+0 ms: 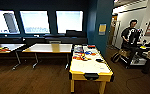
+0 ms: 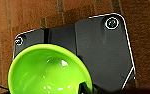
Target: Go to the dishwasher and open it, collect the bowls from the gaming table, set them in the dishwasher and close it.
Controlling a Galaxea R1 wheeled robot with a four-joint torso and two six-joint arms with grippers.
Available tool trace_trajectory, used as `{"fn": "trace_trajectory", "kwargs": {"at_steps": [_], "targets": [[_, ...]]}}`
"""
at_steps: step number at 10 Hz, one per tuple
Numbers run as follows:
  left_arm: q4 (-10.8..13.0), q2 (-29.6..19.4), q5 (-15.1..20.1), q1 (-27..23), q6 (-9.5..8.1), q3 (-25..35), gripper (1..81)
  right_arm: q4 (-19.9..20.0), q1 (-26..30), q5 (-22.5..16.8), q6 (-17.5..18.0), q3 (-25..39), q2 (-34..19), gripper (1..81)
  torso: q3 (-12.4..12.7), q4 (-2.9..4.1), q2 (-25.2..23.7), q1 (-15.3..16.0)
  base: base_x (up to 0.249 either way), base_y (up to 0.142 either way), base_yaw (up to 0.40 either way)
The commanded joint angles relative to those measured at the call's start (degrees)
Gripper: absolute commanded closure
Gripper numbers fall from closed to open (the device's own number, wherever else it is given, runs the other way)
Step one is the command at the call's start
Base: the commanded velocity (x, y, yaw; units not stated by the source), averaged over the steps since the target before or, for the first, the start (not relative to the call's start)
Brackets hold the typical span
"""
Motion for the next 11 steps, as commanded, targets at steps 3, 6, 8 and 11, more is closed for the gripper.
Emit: {"fn": "trace_trajectory", "kwargs": {"at_steps": [3,6,8,11], "targets": [[1.07,-0.01,1.87,-2.31,0.45,-0.77,81.1,-0.46,3.28,-2.79,-0.05,-0.02,-0.01,81.1,0.00,0.00,0.00,0.01,0.000,0.000,0.000],[1.07,0.26,0.99,-2.22,0.45,-1.12,81.1,-0.38,3.19,-2.71,-0.05,-0.02,-0.01,81.1,0.00,0.00,0.00,0.01,0.000,0.000,0.000],[1.07,0.35,0.99,-2.22,0.45,-1.39,81.1,-0.38,3.28,-2.70,-0.05,-0.03,-0.01,81.1,0.00,0.00,0.00,0.01,0.000,0.000,0.000],[0.63,0.35,0.99,-2.14,0.45,-1.91,81.1,-0.38,3.19,-2.70,-0.05,-0.11,-0.01,81.1,0.00,0.00,0.00,0.01,0.000,0.000,-0.035]]}}
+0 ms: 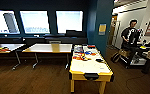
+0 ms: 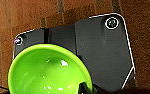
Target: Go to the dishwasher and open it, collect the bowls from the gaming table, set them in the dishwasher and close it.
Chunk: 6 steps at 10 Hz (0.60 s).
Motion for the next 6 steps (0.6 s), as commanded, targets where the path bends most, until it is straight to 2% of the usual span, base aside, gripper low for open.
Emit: {"fn": "trace_trajectory", "kwargs": {"at_steps": [1,4,6], "targets": [[0.65,-0.40,1.28,-2.61,0.45,0.04,81.1,-0.46,3.21,-2.68,-0.05,-0.09,-0.01,81.1,0.00,0.00,0.00,0.00,0.000,0.000,-0.224],[0.65,-0.05,1.36,-2.61,0.36,-0.14,81.1,-0.46,3.30,-2.68,-0.05,0.00,-0.01,81.1,0.00,0.00,0.00,0.00,0.000,0.000,-0.310],[0.65,1.61,1.44,-2.61,0.36,-2.76,81.1,-0.46,3.21,-2.68,-0.05,0.18,0.07,81.1,0.00,0.00,0.00,0.02,0.000,0.000,-0.317]]}}
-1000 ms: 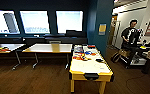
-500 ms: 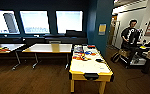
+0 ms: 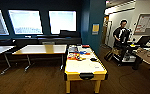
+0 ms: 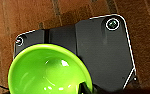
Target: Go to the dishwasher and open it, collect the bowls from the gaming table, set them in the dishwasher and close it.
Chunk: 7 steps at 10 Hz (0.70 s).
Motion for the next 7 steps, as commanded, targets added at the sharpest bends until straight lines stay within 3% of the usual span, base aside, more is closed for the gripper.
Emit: {"fn": "trace_trajectory", "kwargs": {"at_steps": [1,7], "targets": [[0.49,2.06,1.58,-2.55,0.37,-3.27,81.1,-0.38,2.83,-2.68,-0.13,0.19,0.11,81.1,0.00,0.00,0.00,0.00,0.000,0.000,-0.318],[0.31,3.47,1.84,-2.46,-0.16,-5.81,81.1,-0.38,2.39,-2.15,-0.05,0.28,0.20,81.1,0.00,0.00,0.00,0.00,0.000,0.000,-0.323]]}}
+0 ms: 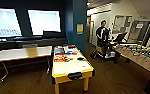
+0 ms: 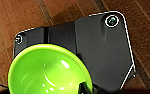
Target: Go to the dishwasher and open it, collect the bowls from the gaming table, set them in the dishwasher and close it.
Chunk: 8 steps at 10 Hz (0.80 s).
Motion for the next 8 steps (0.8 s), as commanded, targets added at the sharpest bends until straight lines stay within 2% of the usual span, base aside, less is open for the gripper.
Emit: {"fn": "trace_trajectory", "kwargs": {"at_steps": [1,4,5,6,8], "targets": [[0.36,-0.21,1.62,-2.77,0.16,-0.44,81.1,-0.38,3.04,-2.28,-0.05,0.28,0.29,81.1,0.00,0.00,0.00,0.00,0.000,0.000,-0.324],[0.54,-0.47,1.63,-2.42,0.16,-0.45,81.1,-0.47,3.04,-2.28,-0.13,-0.07,-0.06,81.1,0.00,0.00,0.00,0.00,0.000,0.000,-0.324],[0.62,-1.26,1.27,-1.89,0.16,0.16,81.1,-0.12,3.12,-2.11,-0.13,0.62,-1.63,81.1,0.00,0.00,0.00,0.00,0.000,0.000,-0.325],[0.63,-2.39,1.19,-1.45,0.16,1.56,81.1,-0.03,2.95,-1.58,-0.05,2.62,-3.46,81.1,0.00,0.00,0.00,0.00,0.000,0.000,-0.325],[0.54,-6.44,-0.93,-1.01,0.07,6.66,81.1,0.33,2.51,-1.58,-0.05,13.42,-10.24,81.1,0.00,0.00,0.00,0.00,0.000,0.000,-0.325]]}}
